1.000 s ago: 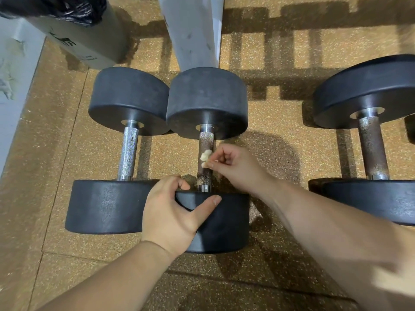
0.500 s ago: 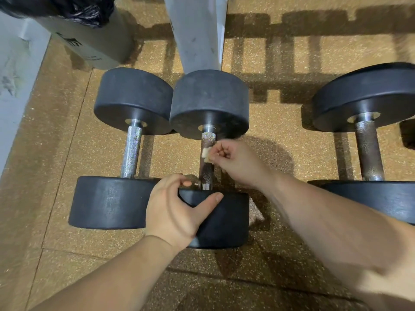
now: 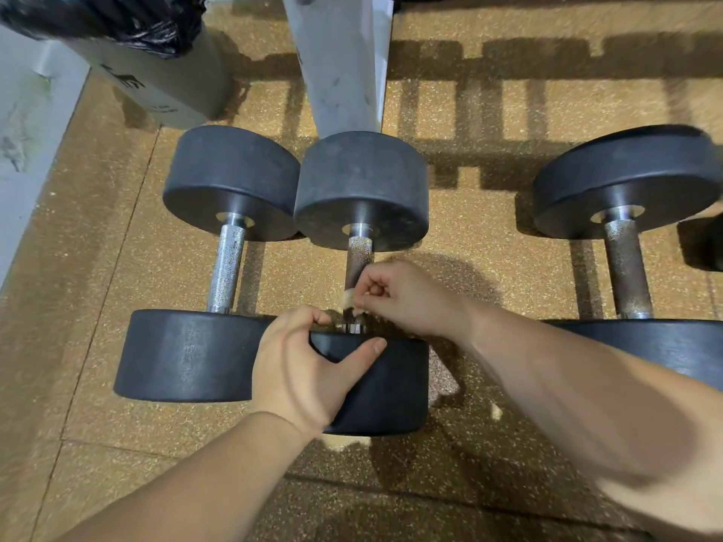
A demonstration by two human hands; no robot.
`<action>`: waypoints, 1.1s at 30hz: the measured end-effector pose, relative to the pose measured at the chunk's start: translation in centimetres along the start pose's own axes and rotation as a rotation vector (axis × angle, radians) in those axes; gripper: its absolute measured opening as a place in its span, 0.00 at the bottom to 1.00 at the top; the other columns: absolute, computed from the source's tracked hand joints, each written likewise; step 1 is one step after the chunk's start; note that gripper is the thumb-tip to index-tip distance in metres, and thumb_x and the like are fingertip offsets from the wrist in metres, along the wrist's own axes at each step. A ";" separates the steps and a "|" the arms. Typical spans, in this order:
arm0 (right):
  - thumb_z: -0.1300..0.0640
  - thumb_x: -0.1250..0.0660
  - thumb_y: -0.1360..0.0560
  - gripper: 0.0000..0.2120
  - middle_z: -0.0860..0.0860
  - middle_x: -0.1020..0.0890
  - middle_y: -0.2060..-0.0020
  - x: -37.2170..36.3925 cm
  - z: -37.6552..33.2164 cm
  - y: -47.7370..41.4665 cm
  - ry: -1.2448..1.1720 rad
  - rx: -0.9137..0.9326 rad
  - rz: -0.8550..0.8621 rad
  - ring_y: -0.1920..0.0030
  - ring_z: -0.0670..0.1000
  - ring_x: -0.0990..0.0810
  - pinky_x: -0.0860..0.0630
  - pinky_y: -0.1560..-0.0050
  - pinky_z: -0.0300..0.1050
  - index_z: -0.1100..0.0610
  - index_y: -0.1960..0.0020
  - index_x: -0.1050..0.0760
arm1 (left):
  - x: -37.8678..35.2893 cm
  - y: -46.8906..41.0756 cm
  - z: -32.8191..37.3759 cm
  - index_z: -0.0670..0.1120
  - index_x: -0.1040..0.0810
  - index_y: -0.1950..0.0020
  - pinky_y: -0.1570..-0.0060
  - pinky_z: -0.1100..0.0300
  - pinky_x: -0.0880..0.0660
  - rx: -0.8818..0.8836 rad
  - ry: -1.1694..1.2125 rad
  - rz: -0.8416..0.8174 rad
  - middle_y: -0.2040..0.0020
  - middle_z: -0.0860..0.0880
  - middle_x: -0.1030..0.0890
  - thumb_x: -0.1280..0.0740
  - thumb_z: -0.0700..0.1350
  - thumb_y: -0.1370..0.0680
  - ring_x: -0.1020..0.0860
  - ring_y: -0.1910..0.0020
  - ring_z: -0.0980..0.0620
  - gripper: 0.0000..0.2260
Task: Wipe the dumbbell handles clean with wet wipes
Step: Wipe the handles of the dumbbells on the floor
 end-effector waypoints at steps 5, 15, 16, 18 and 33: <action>0.57 0.34 0.22 0.06 0.41 0.20 0.60 2.4 -0.6 -1.7 0.061 -0.090 0.488 0.58 0.37 0.23 0.34 0.60 0.24 0.49 0.56 0.22 | -0.1 0.2 0.2 0.50 0.26 0.54 0.49 0.55 0.27 0.001 -0.008 0.014 0.56 0.55 0.24 0.33 0.75 0.39 0.26 0.52 0.51 0.30; 0.56 0.34 0.22 0.08 0.44 0.18 0.62 2.5 -2.7 -2.8 0.448 0.128 0.227 0.58 0.44 0.19 0.24 0.54 0.38 0.52 0.57 0.17 | -0.9 1.1 2.2 0.53 0.26 0.49 0.48 0.53 0.24 0.020 -0.133 0.024 0.51 0.55 0.25 0.35 0.78 0.39 0.25 0.48 0.51 0.33; 0.58 0.36 0.22 0.09 0.48 0.16 0.58 2.8 -2.7 -3.5 0.493 0.091 0.293 0.55 0.51 0.18 0.22 0.51 0.44 0.53 0.56 0.17 | -1.1 1.3 2.5 0.55 0.26 0.46 0.47 0.52 0.24 0.046 -0.127 0.014 0.49 0.55 0.25 0.35 0.79 0.39 0.26 0.45 0.51 0.34; 0.57 0.36 0.22 0.10 0.52 0.16 0.53 2.8 -2.3 -3.4 0.537 0.015 0.351 0.51 0.55 0.19 0.22 0.47 0.48 0.53 0.53 0.16 | -1.4 1.6 3.1 0.55 0.27 0.41 0.43 0.49 0.24 0.074 -0.137 0.004 0.45 0.55 0.25 0.36 0.80 0.39 0.27 0.41 0.50 0.38; 0.48 0.34 0.22 0.08 0.49 0.18 0.46 2.5 -2.7 -1.9 0.560 -0.205 0.164 0.46 0.53 0.21 0.24 0.43 0.47 0.47 0.48 0.17 | -0.3 2.4 2.2 0.57 0.29 0.41 0.45 0.62 0.33 0.151 0.426 -0.049 0.43 0.61 0.28 0.33 0.47 0.21 0.29 0.40 0.56 0.11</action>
Point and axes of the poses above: each hand's wrist, its own y-axis away from the middle knuckle, its own x-axis out of the back of the hand, z = x × y, the point moved 5 cm from there along -y, towards the middle knuckle
